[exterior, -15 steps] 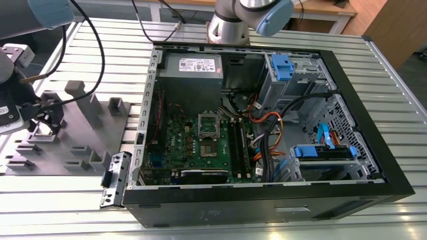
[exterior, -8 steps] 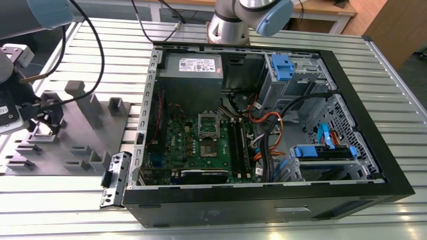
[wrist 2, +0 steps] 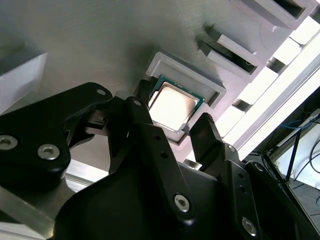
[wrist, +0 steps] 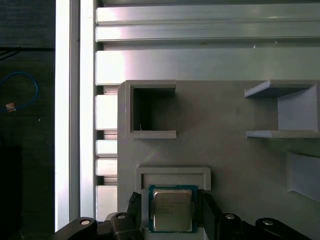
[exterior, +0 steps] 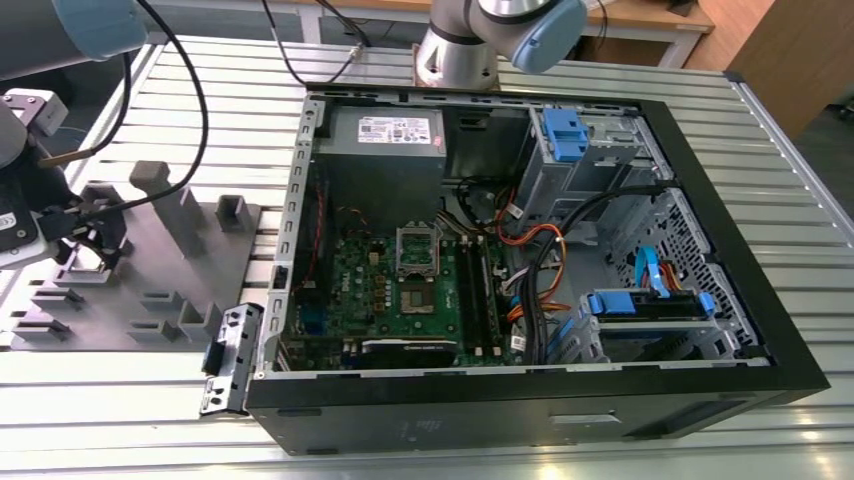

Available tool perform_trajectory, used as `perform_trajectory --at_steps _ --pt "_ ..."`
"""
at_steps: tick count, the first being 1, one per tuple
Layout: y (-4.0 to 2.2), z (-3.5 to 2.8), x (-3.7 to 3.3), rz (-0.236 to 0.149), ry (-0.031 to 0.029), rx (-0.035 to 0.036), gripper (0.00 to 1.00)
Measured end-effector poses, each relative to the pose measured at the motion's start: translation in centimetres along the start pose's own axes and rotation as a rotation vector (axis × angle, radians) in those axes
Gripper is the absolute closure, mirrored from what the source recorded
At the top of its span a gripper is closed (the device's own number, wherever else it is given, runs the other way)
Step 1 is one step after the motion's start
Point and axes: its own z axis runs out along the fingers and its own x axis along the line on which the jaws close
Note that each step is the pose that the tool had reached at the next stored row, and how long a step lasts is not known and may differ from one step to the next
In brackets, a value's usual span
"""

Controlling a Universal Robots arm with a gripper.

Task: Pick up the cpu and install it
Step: 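Pick up the cpu and move it towards the insertion slot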

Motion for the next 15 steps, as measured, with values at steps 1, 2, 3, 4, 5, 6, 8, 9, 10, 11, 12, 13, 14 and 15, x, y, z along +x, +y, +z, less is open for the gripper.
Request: perform_trajectory --at_steps 1,2,3,4,5,6,8,9,10,11,12,13,14,15 --pt "0.0 0.0 0.0 0.0 0.0 0.0 0.41" --pt "0.0 0.0 0.0 0.0 0.0 0.0 0.41" --pt "0.0 0.0 0.0 0.0 0.0 0.0 0.41" --pt "0.0 0.0 0.0 0.0 0.0 0.0 0.41" --pt "0.0 0.0 0.0 0.0 0.0 0.0 0.41" --pt "0.0 0.0 0.0 0.0 0.0 0.0 0.41" --pt "0.0 0.0 0.0 0.0 -0.0001 0.0 0.41" --pt "0.0 0.0 0.0 0.0 -0.0001 0.0 0.43" --pt "0.0 0.0 0.0 0.0 0.0 0.0 0.43" --pt "0.0 0.0 0.0 0.0 0.0 0.0 0.49" --pt "0.0 0.0 0.0 0.0 0.0 0.0 0.49" --pt "0.0 0.0 0.0 0.0 -0.0001 0.0 0.49" --pt "0.0 0.0 0.0 0.0 -0.0001 0.0 0.49" --pt "0.0 0.0 0.0 0.0 -0.0001 0.0 0.49"
